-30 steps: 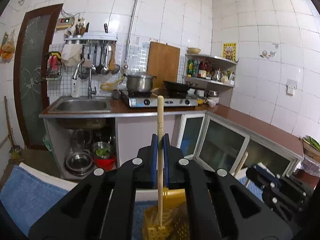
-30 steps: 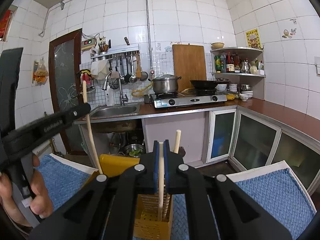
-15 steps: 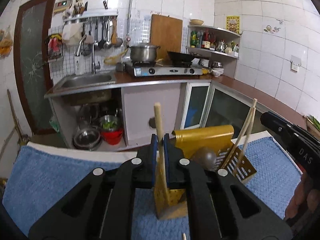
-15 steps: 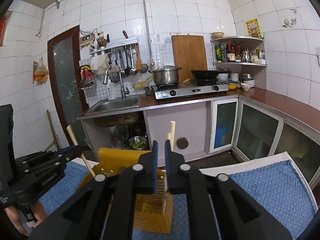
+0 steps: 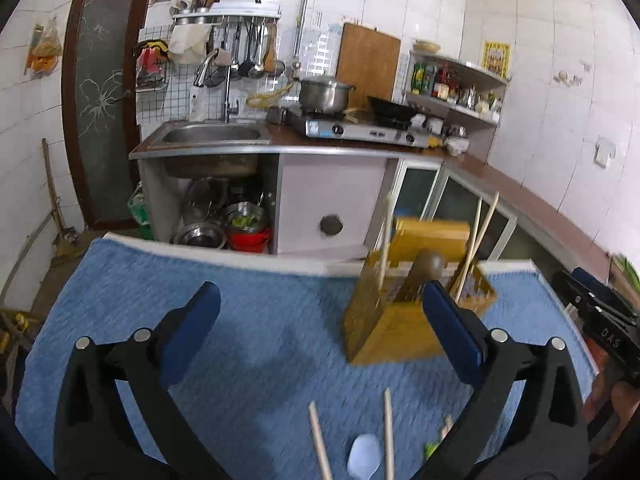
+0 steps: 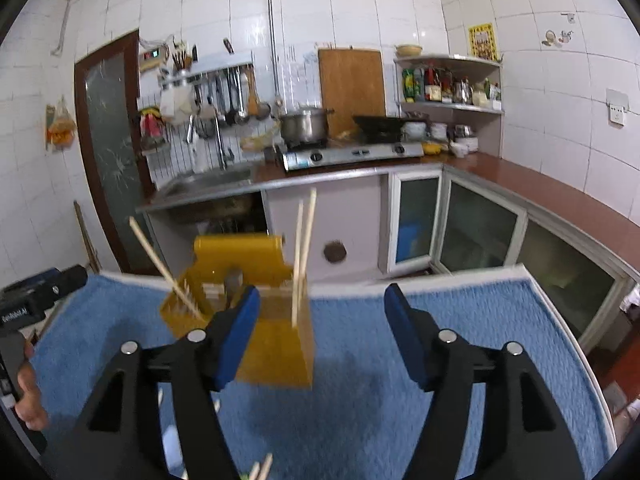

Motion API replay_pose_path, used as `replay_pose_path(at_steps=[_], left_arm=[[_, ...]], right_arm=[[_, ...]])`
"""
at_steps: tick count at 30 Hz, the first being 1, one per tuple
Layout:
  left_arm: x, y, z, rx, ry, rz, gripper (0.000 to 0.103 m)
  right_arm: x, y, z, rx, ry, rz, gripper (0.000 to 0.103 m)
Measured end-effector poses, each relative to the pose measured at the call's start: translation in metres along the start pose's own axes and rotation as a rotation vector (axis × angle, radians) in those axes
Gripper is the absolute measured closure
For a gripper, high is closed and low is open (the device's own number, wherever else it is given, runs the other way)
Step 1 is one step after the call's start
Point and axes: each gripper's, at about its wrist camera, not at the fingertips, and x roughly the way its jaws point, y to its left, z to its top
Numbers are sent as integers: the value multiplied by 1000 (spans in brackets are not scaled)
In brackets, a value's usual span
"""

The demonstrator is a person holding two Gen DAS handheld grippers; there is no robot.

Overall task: Organize utensils
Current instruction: 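Open both tools and move them back down toward the loose chopsticks, then grasp a wooden chopstick with the left tool while the right tool grasps another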

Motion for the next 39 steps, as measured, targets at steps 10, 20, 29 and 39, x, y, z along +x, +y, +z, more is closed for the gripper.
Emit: replay_pose_path(at_steps=[10, 20, 29, 39], left_arm=[[16, 12, -67, 23, 181, 39, 5], [45, 16, -114, 53, 309, 82, 5], [58, 10, -125, 52, 347, 73, 16], [72, -3, -129, 71, 443, 46, 46]], right_arm=[[7, 13, -69, -33, 159, -20, 38], [33, 16, -121, -8, 283, -16, 38], [42, 27, -145, -23, 370, -31, 42], [52, 38, -151, 2, 444, -3, 64]])
